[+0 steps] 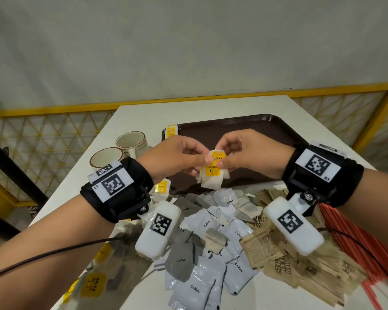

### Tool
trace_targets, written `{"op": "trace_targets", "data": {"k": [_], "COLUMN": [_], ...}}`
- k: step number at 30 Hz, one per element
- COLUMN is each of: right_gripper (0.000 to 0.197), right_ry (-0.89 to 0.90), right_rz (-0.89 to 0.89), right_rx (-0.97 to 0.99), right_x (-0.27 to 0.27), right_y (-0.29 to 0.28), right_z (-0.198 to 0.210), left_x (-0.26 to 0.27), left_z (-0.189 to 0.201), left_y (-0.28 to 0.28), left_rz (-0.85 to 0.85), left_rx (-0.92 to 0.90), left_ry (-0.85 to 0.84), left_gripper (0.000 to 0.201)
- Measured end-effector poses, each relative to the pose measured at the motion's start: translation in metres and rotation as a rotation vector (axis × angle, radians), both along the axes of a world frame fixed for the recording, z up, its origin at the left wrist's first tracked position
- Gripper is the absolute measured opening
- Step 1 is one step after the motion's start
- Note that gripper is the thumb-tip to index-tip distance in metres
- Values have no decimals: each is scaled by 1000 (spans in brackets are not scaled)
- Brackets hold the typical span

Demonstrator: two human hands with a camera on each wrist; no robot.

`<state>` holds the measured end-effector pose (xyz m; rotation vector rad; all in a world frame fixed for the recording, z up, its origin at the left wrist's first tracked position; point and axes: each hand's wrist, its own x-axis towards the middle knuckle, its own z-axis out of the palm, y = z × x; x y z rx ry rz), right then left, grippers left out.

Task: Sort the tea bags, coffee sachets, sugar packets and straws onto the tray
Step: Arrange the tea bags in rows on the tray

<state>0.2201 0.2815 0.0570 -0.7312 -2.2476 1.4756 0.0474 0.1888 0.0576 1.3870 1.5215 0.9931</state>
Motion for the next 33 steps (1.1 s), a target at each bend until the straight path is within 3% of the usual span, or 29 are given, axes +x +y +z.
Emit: {"op": "trace_targets", "data": {"k": [4,11,16,21,27,29,33], "right_gripper": [12,9,15,11,13,15,20], "right_ry": [65,46,56,18,16,-88,-609], "right_rz": [-18,-160,26,-6,-28,15,186], "right_rx": [-128,2,-268,-155,-232,-190,309], "right_x": [-1,17,26,10,8,15,35], "right_y": [3,17,2,-11,-14,-12,-10], "right_z": [-4,4,10,-3,-11,-11,-10], "left_x": [2,-6,-7,11,12,9,1], "left_z": [-4,-9,-9,-5,-8,-13,-24], "left_y": [1,-1,-1,-3,-16,-21,-29], "left_rz": [20,101,129,32,60,80,186], "left_rx": [28,7,27,24,8,14,40], "left_ry": [69,57,9,-40,-5,2,-92], "left_gripper": [21,11,9,11,19,14,7]}}
